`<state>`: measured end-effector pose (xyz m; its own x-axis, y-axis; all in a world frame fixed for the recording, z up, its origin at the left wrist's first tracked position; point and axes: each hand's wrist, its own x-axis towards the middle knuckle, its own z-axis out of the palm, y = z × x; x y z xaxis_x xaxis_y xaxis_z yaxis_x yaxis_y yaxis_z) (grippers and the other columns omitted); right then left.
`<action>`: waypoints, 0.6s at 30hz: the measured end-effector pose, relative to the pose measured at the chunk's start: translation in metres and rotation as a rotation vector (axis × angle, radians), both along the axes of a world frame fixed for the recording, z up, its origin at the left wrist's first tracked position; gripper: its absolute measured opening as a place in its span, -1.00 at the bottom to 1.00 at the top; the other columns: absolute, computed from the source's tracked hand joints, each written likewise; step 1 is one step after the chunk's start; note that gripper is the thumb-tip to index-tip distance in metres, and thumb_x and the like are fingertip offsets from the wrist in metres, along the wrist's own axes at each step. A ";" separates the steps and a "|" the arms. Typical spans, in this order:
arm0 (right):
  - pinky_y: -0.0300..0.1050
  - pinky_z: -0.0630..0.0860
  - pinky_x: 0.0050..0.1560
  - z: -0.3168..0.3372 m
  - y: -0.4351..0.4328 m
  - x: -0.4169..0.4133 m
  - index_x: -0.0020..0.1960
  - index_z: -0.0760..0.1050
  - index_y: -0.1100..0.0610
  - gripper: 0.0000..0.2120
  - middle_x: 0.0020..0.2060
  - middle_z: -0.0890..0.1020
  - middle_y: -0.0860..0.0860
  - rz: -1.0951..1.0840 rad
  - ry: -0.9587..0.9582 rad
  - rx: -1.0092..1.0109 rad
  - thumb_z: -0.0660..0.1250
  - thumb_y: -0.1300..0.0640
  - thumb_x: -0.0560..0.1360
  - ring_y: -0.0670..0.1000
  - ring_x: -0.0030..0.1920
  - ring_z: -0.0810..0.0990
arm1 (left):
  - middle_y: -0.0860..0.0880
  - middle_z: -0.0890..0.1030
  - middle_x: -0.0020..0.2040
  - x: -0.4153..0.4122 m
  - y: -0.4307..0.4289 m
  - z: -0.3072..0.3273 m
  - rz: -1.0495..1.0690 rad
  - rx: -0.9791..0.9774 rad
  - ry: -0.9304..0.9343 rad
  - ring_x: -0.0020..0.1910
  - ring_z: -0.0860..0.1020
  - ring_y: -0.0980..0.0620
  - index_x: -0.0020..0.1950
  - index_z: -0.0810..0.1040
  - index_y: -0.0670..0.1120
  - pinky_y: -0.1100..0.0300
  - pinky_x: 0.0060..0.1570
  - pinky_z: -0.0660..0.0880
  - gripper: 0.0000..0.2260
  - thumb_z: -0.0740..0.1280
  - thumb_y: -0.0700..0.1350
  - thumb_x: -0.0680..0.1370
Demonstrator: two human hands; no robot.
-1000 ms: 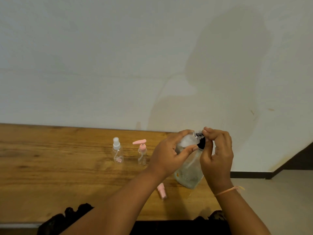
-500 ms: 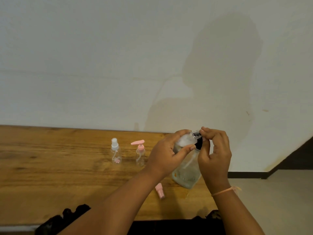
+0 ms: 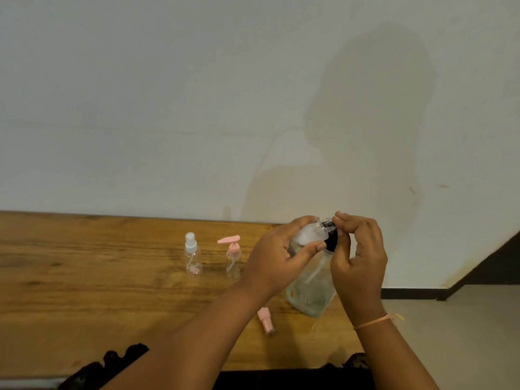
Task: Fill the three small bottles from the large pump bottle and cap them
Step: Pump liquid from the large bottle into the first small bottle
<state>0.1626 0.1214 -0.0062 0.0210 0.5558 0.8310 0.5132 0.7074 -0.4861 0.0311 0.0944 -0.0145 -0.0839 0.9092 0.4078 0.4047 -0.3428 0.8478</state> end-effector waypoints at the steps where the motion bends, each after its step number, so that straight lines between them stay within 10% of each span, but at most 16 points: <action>1: -0.34 0.45 0.07 -0.003 0.002 0.000 -0.05 0.53 0.24 -0.80 -0.06 0.51 -0.01 -0.005 -0.006 -0.001 0.23 0.44 0.42 0.05 -0.01 0.54 | 0.16 0.61 0.05 0.001 0.001 -0.002 -0.004 -0.006 -0.004 -0.11 0.58 0.20 0.26 0.49 0.18 0.17 -0.12 0.56 -0.56 0.30 0.26 0.42; 6: -0.35 0.44 0.07 -0.008 0.003 0.002 -0.04 0.53 0.24 -0.79 -0.06 0.49 -0.02 -0.008 -0.040 -0.007 0.23 0.44 0.41 0.08 -0.02 0.54 | 0.19 0.59 0.10 0.002 0.002 -0.006 -0.009 -0.027 -0.013 -0.05 0.62 -0.05 0.28 0.37 0.28 -0.05 -0.04 0.58 -0.53 0.28 0.31 0.40; 18: -0.36 0.44 0.08 -0.002 0.000 0.004 -0.05 0.55 0.26 -0.81 -0.06 0.52 0.01 0.022 -0.012 -0.009 0.23 0.43 0.43 0.07 -0.01 0.56 | 0.24 0.57 0.05 -0.002 0.002 -0.004 -0.022 -0.017 0.008 -0.02 0.59 0.12 0.26 0.47 0.21 0.10 -0.03 0.57 -0.56 0.28 0.28 0.41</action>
<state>0.1666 0.1211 -0.0086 -0.0013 0.5636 0.8260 0.5037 0.7140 -0.4864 0.0291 0.0960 -0.0182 -0.0608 0.9174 0.3932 0.4037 -0.3376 0.8503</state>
